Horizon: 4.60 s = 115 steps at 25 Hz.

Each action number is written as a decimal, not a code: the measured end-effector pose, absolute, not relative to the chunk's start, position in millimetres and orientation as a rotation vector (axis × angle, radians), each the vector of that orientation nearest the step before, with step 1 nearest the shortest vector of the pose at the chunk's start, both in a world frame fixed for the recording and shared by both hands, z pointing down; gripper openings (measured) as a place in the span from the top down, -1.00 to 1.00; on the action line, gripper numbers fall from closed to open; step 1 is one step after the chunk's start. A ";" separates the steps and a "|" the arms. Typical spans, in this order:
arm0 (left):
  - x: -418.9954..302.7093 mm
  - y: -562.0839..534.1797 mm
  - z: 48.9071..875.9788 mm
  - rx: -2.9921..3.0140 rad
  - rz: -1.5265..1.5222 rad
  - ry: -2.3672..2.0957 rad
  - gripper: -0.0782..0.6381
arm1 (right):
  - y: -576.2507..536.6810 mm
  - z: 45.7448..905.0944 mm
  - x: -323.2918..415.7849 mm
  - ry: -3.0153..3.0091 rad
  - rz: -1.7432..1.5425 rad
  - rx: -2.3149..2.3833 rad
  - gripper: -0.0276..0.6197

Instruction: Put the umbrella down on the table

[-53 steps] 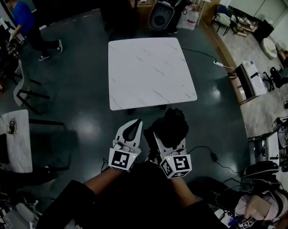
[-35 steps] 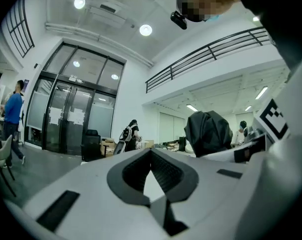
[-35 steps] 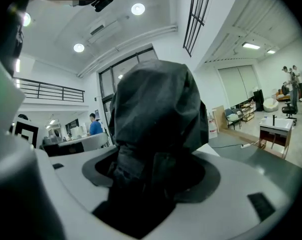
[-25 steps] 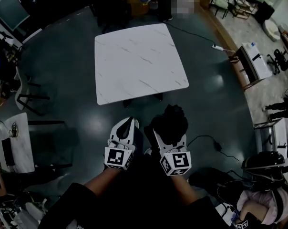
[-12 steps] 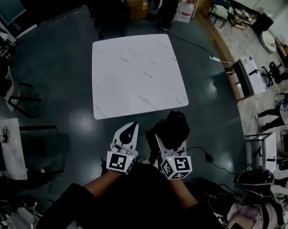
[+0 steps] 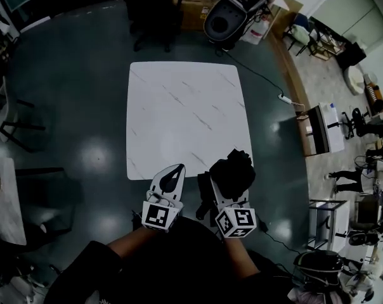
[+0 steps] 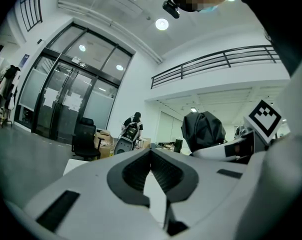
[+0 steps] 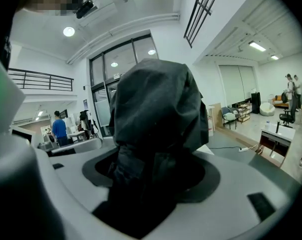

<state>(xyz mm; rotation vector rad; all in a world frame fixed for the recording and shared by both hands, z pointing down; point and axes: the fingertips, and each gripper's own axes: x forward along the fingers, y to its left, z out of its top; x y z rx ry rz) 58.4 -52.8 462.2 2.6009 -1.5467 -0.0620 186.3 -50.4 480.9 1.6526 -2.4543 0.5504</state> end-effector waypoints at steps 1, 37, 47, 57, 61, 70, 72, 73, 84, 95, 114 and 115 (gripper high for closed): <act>50.7 -60.9 463.9 2.593 -0.067 -1.550 0.76 | -59.4 482.6 181.2 -2.446 0.553 1.650 -0.10; -106.7 -170.4 557.7 2.020 0.139 -1.990 0.76 | -255.8 773.2 -12.9 -2.175 0.849 0.791 -0.10; -124.7 -163.1 566.4 1.951 0.138 -2.020 0.76 | -262.7 832.9 -20.6 -2.004 0.951 0.820 -0.12; -127.6 -151.5 564.7 1.944 0.143 -2.034 0.76 | -262.6 842.6 -28.1 -1.936 0.916 0.821 -0.16; -121.8 -145.5 567.0 1.951 0.139 -2.003 0.76 | -260.4 835.5 -16.8 -1.894 0.895 0.874 -0.20; -125.4 -133.2 549.5 2.006 0.074 -1.983 0.76 | -249.2 777.5 -13.6 -2.008 0.895 0.928 -0.20; -120.6 -127.7 546.3 2.034 0.066 -1.967 0.76 | -244.2 761.2 -9.5 -2.044 0.902 0.956 -0.20; -117.3 -126.0 544.5 2.056 0.061 -1.954 0.76 | -242.5 751.3 -7.2 -2.066 0.907 0.975 -0.20; -72.5 -116.1 528.2 2.266 -0.018 -1.758 0.76 | -194.1 610.2 15.2 -2.379 0.767 1.124 -0.04; -21.5 -109.1 499.8 2.398 -0.031 -1.666 0.76 | -142.5 526.1 53.4 -2.613 0.676 1.159 0.85; 112.1 -107.7 450.7 2.529 0.036 -1.773 0.76 | -125.1 446.5 184.6 -2.719 0.211 1.410 0.86; 115.2 -109.0 448.4 2.521 0.028 -1.791 0.76 | -125.5 446.5 186.9 -2.730 0.207 1.396 0.86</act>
